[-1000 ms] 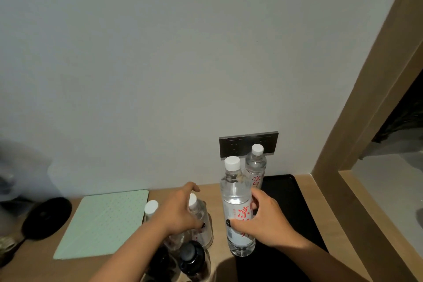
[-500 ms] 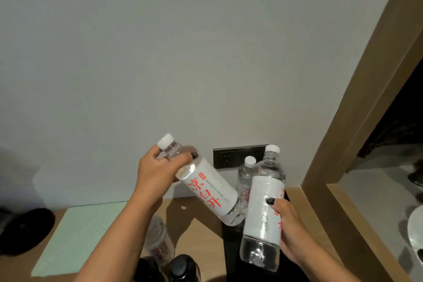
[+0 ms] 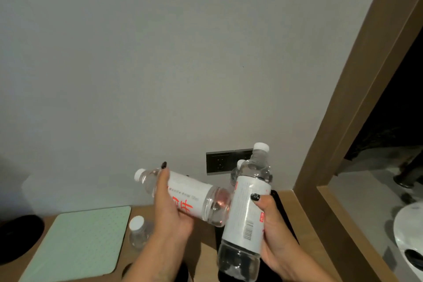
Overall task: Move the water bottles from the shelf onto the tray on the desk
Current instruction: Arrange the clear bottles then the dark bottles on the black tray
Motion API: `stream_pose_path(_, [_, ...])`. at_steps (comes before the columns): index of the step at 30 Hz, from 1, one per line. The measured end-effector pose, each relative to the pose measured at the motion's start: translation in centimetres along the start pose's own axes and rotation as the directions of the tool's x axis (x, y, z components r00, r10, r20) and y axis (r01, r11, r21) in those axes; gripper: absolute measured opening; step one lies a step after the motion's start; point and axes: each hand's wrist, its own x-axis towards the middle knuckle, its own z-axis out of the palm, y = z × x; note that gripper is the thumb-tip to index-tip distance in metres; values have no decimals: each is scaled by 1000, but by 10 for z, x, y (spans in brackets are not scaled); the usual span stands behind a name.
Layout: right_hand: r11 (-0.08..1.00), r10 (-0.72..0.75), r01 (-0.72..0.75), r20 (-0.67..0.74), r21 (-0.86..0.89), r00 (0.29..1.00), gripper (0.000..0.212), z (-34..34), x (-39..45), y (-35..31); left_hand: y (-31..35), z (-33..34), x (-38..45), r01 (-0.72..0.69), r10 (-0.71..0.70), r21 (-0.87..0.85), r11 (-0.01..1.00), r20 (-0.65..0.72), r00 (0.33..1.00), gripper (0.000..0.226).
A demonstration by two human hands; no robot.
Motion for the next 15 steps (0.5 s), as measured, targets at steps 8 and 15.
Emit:
stream_pose_path(8, [933, -65, -20, -223, -359, 973, 25, -3, -6, 11, -36, -17, 4, 258, -257, -105, 960, 23, 966, 22])
stream_pose_path(15, [876, -196, -65, -475, -479, 858, 34, -54, 21, 20, -36, -19, 25, 239, -240, -35, 970, -14, 971, 19])
